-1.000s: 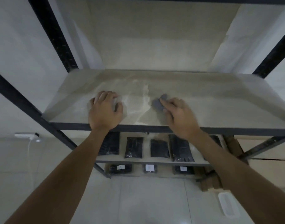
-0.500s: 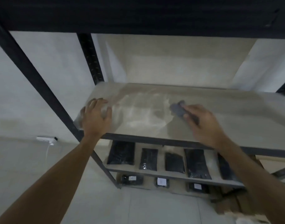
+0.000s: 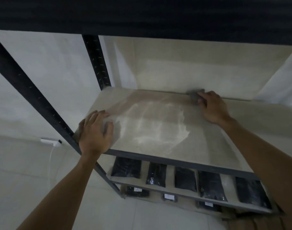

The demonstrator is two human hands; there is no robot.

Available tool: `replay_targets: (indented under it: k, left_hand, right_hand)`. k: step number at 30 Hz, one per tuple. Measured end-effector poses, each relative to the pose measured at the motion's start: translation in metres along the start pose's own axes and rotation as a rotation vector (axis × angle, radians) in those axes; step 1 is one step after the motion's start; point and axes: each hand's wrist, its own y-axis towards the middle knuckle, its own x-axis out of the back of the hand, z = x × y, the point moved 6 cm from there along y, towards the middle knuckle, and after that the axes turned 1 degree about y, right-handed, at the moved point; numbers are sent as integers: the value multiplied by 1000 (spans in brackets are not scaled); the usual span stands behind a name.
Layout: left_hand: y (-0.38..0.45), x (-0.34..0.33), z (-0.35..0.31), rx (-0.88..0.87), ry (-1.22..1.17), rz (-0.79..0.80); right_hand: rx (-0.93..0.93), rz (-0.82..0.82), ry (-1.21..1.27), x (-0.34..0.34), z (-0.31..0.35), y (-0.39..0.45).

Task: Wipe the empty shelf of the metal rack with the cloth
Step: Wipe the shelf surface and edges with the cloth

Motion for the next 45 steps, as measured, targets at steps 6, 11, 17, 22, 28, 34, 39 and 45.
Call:
replay_targets:
  k: [6, 11, 17, 22, 28, 34, 39, 45]
  left_hand:
    - [1, 0, -2, 6, -3, 14]
    - [0, -4, 3, 15, 6, 3]
    - [0, -3, 6, 25, 13, 5]
    - [1, -3, 3, 7, 14, 16]
    - [1, -5, 6, 6, 20, 21]
    - [2, -7, 5, 8, 26, 27]
    - [1, -5, 6, -2, 21, 14]
    - [0, -3, 1, 9, 31, 34]
  right_hand:
    - [354, 208, 299, -6, 62, -33]
    - [334, 116, 273, 15, 48, 11]
    - [251, 3, 63, -15, 53, 16]
    - [510, 346, 422, -18, 89, -11]
    - [254, -4, 140, -2, 69, 34]
    - [325, 397, 371, -13, 80, 36]
    - [317, 36, 237, -13, 85, 49]
    - [304, 458, 357, -8, 80, 51]
